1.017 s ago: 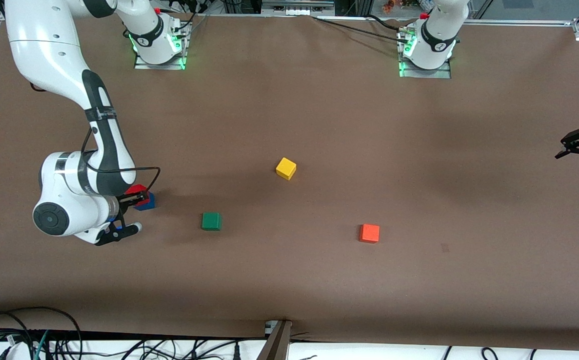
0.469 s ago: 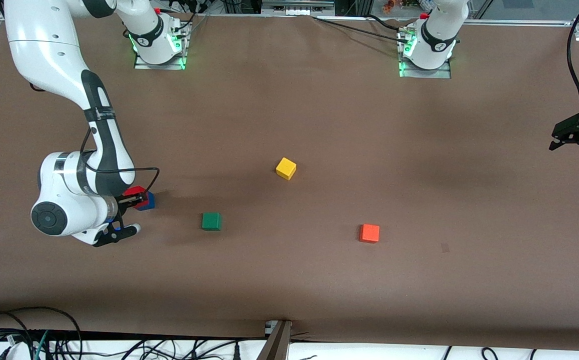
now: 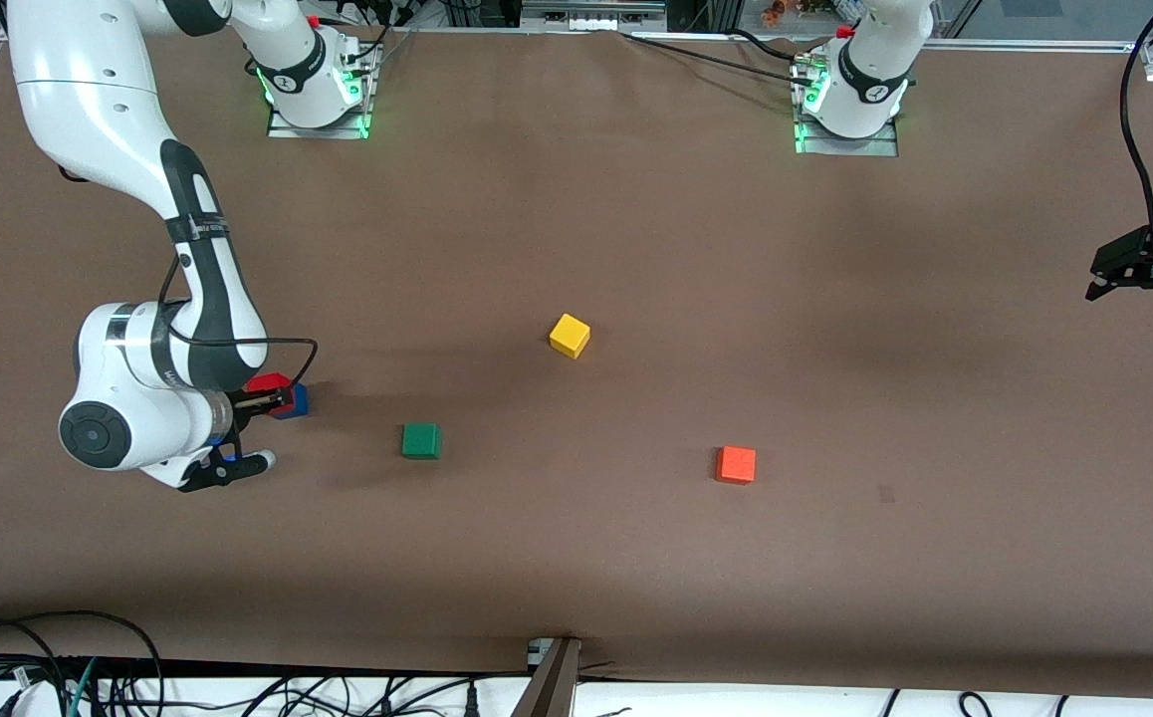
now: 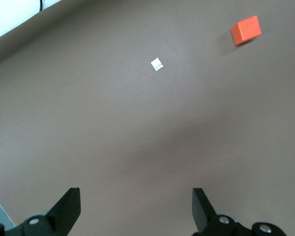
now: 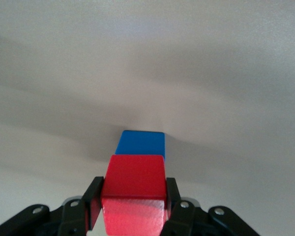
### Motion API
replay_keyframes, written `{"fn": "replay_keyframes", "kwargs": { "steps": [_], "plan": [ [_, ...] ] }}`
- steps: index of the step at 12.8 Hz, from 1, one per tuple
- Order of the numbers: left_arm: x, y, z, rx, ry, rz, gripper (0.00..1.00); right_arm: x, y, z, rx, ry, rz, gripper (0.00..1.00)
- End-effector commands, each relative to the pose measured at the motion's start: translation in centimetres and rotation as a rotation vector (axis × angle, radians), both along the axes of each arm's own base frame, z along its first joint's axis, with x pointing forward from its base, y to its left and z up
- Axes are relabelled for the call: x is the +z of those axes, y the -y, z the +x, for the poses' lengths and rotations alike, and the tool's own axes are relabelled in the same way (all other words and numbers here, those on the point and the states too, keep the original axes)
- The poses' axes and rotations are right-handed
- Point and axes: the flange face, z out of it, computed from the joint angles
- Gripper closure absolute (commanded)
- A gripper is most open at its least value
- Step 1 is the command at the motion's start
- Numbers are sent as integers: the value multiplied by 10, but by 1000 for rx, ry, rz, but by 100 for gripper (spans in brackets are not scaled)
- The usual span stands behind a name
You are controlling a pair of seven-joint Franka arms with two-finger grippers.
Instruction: Pass red block to right arm, stack on blue
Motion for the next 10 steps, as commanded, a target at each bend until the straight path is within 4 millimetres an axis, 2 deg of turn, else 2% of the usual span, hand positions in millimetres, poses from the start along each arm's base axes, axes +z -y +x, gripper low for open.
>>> {"fn": "replay_keyframes", "kwargs": {
  "steps": [1, 2, 4, 7, 10],
  "plan": [
    [17, 42, -11, 28, 10, 12, 0, -8, -1, 2, -12, 2, -11, 100],
    [14, 51, -11, 102, 11, 24, 0, -8, 0, 2, -14, 2, -11, 100],
    [9, 70, -26, 227, -3, 17, 0, -8, 0, 2, -11, 3, -12, 100],
    [9, 59, -40, 379, -4, -110, 0, -9, 2, 2, 1, 3, -12, 100],
    [6, 55, -48, 418, -10, -107, 0, -12, 2, 0, 1, -5, -13, 100]
  ]
}}
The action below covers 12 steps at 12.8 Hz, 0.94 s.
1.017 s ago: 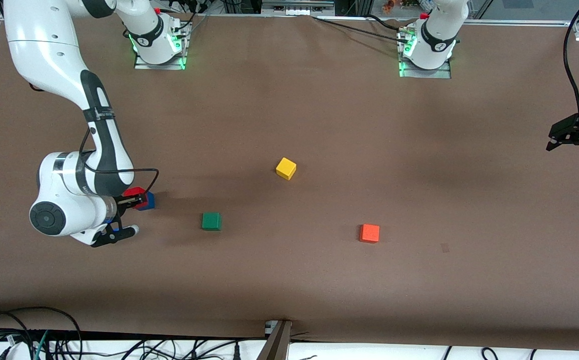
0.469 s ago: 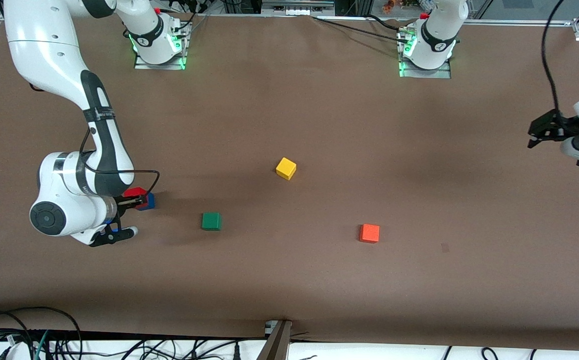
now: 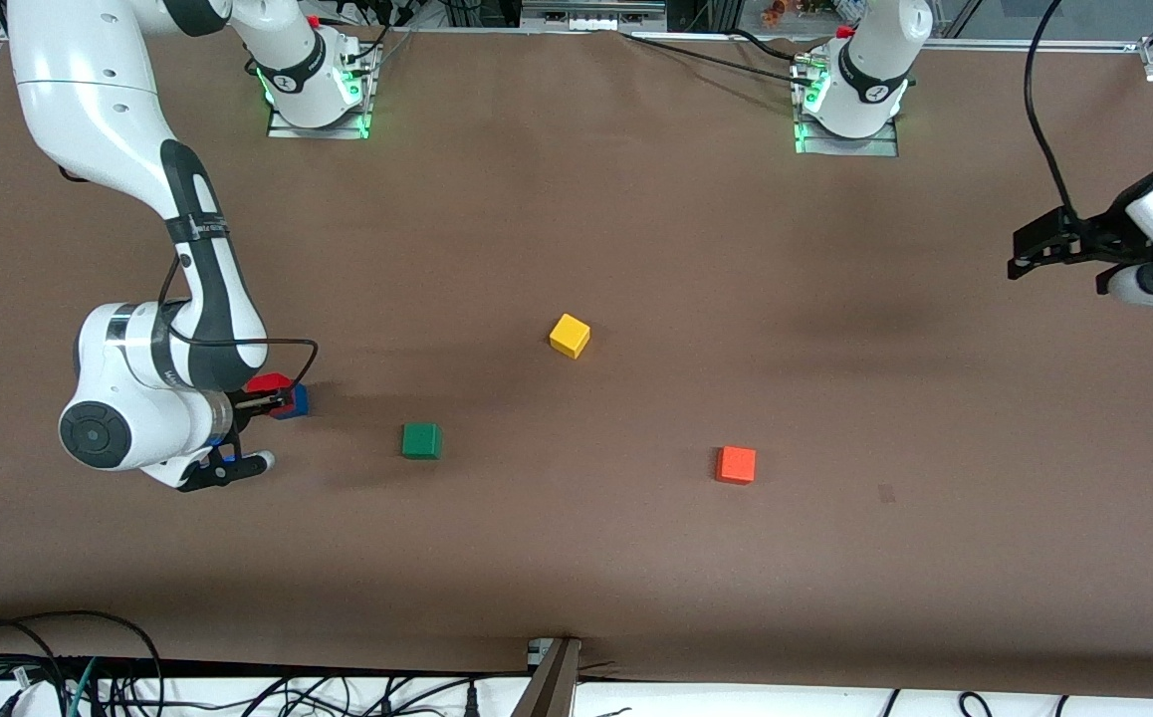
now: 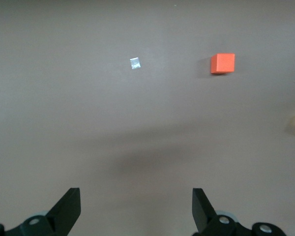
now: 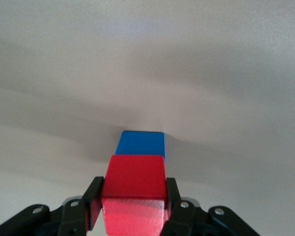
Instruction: Pass red block to right arm, stack on blue
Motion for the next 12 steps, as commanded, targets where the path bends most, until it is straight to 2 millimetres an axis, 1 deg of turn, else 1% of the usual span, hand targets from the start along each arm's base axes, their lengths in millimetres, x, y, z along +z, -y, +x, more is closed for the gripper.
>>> {"fn": "replay_keyframes", "kwargs": {
  "steps": [1, 2, 3, 4, 5, 6, 7, 8, 9, 10, 12],
  "plan": [
    [-3, 4, -17, 85, -1, -15, 0, -12, 2, 0, 6, -5, -10, 100],
    [-4, 4, -19, 93, -4, -13, 0, -12, 3, 0, 5, -5, -10, 91],
    [-4, 5, -20, 89, -4, -1, 0, -13, 3, 0, 5, -7, -10, 69],
    [-5, 8, -19, 86, -7, 4, 0, -13, 3, 0, -2, -7, -13, 11],
    [-7, 5, -16, 89, -7, 4, 0, -11, 4, 0, 0, -5, -10, 0],
    [-10, 3, -13, 92, -10, 5, 0, -5, 3, 2, -5, 4, -9, 0],
    [-10, 1, -10, 88, 3, 5, 0, 2, 2, 4, -3, 16, -4, 0],
    [-10, 1, -7, 81, 15, 5, 0, 13, 0, 8, 3, 34, -3, 0],
    [-12, 2, -6, 59, 9, 27, 0, 28, -1, 13, 8, 58, 0, 0],
    [-13, 6, -6, 40, 6, 58, 0, 49, -2, 15, 7, 87, 9, 0],
    [-14, 3, -5, 46, 6, 67, 0, 96, 2, 16, -5, 151, 16, 0]
  ]
}}
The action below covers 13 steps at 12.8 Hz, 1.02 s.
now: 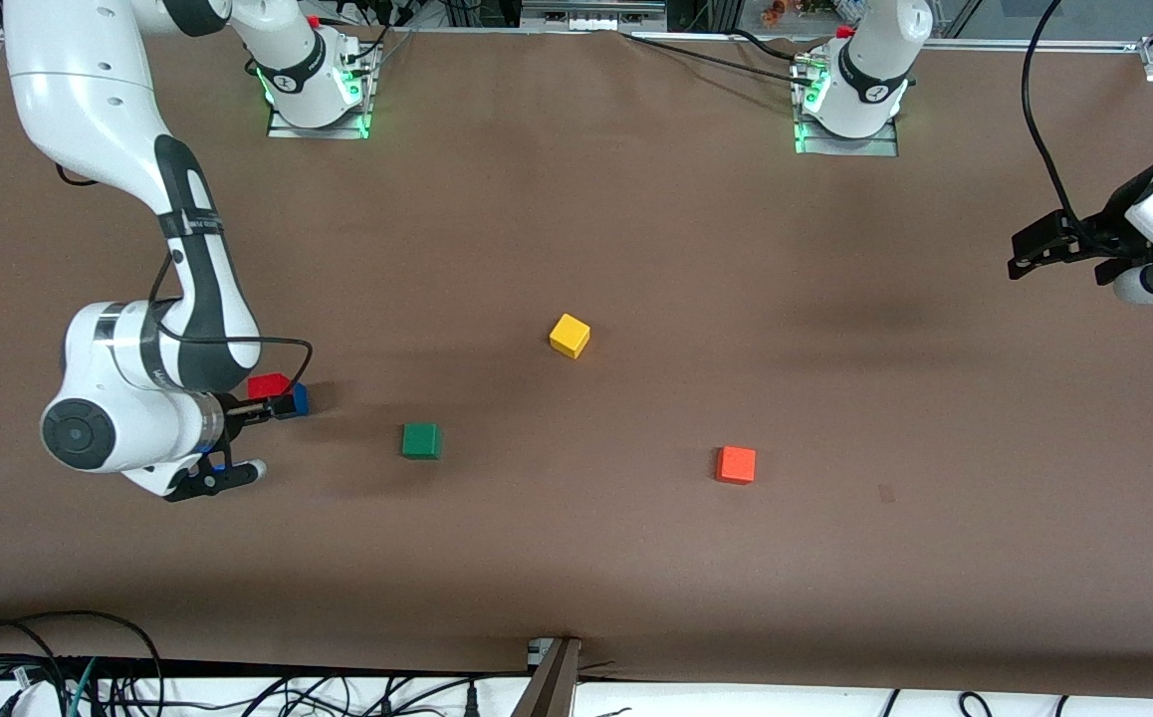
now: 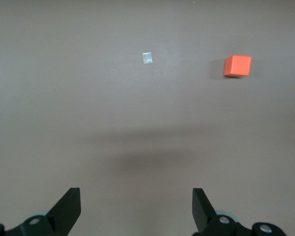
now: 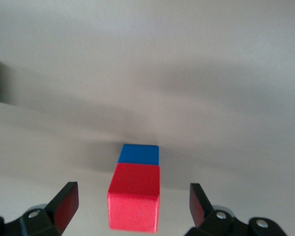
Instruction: Pass red block to right arm, stack on blue
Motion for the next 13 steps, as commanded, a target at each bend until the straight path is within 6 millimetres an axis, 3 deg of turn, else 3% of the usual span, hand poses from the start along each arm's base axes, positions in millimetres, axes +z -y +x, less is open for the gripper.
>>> {"fn": "replay_keyframes", "kwargs": {
  "steps": [1, 3, 5, 7, 9, 10, 11, 13],
  "plan": [
    [1, -3, 0, -14, 11, 26, 0, 69, 6, -5, -9, 65, 10, 0],
    [1, -5, 0, -12, 10, 26, 0, 107, 21, -12, -38, 80, 15, 0],
    [1, -5, 0, -12, 10, 26, 0, 166, 25, -25, -44, 136, 27, 0],
    [2, -5, 0, -14, 11, 25, 0, 193, 37, -45, -67, 79, 23, 0],
    [3, -7, -1, -6, 11, 16, 0, 231, 39, -62, -63, 88, 30, 0],
    [3, -7, -1, -4, 9, 14, 0, 240, 37, -70, -59, 67, 27, 0],
    [3, -7, -1, -4, 9, 14, 0, 261, 37, -82, -54, 72, 31, 0],
    [3, -9, -1, 1, 9, 13, 0, 286, 40, -110, -53, 74, 42, 0]
  ]
}}
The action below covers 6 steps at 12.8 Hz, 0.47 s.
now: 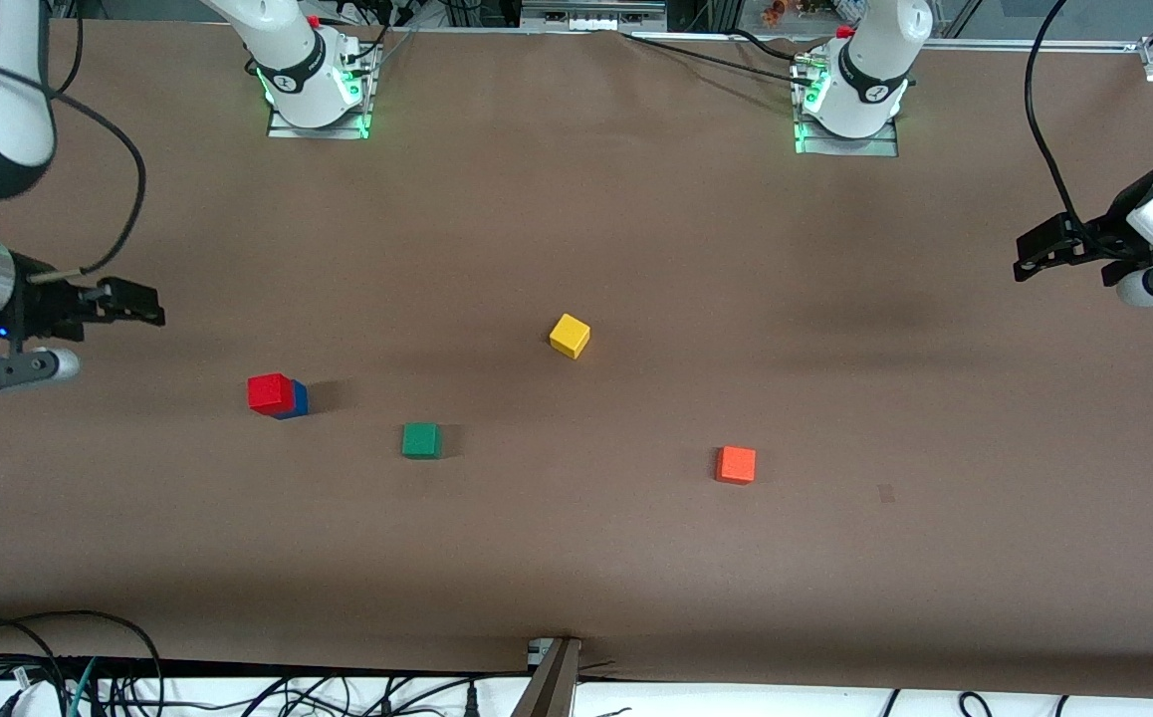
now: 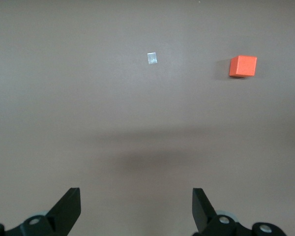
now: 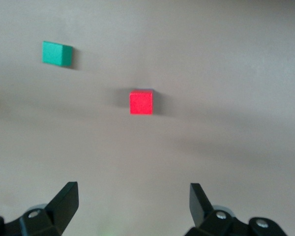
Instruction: Pass red block to right arm, stack on blue
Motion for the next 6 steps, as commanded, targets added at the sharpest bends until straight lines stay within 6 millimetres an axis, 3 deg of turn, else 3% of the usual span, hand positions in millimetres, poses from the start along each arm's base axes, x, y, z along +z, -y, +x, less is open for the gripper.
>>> {"fn": "replay_keyframes", "kwargs": {
  "steps": [1, 6],
  "plan": [
    [3, -5, -2, -6, 8, 6, 0, 25, 5, -40, -1, -10, -3, 0],
    [3, -1, -2, -11, 8, 6, 0, 76, 36, -78, -44, 70, -8, 0]
  ]
}}
